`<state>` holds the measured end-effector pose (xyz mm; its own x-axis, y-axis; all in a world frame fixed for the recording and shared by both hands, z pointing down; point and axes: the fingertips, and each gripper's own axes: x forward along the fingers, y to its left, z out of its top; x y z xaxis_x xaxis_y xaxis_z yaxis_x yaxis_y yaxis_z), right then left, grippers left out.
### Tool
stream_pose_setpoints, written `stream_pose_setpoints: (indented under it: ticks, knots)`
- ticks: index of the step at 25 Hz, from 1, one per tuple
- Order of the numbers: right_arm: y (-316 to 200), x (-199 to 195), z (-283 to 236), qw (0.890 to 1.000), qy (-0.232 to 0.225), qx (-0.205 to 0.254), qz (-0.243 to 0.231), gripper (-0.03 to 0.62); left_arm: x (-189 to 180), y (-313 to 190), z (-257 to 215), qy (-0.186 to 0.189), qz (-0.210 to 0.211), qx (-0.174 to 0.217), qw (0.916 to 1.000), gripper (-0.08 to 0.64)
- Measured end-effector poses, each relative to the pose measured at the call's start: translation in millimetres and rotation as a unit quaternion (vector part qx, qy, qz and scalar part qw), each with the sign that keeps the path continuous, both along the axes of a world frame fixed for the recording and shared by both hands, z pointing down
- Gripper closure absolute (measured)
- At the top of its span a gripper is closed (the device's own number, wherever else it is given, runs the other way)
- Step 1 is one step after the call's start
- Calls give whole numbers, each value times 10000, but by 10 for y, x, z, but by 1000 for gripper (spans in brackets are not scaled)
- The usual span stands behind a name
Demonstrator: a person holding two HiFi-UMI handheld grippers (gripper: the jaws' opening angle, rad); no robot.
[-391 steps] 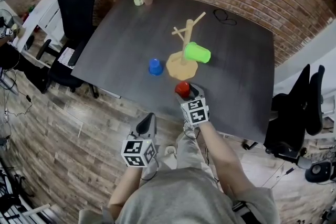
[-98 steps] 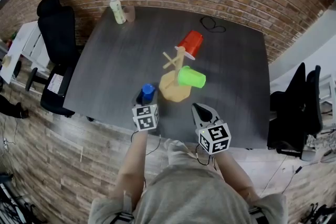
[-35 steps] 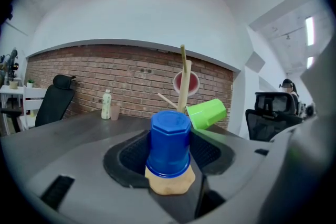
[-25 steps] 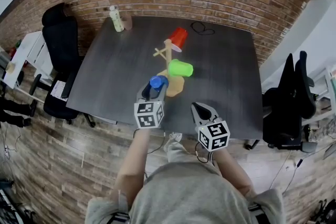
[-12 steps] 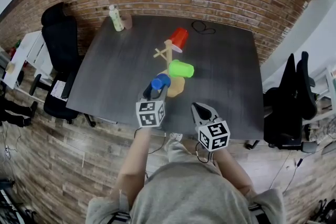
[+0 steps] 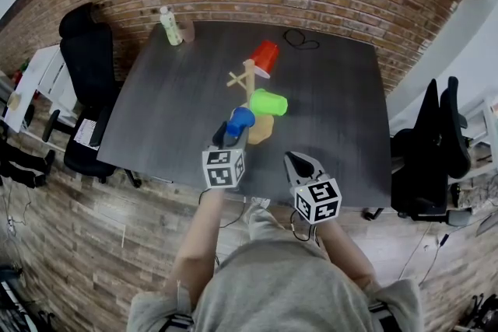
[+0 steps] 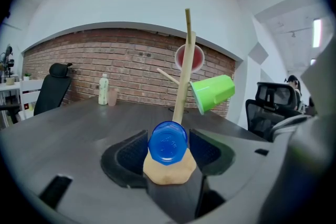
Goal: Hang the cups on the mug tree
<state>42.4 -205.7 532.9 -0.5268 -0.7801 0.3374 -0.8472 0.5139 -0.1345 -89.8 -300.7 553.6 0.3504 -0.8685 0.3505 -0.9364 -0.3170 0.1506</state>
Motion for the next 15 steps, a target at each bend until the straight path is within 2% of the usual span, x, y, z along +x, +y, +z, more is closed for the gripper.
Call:
stream_pose_setpoints:
  ticks: [11, 15]
  knots:
    - [67, -24, -8, 9999, 45, 53, -109, 594, -121, 240, -39, 52, -178, 107, 9998, 334]
    - [113, -33, -43, 9999, 30, 100, -130, 594, -176, 396, -89, 88, -267, 170, 9995, 388]
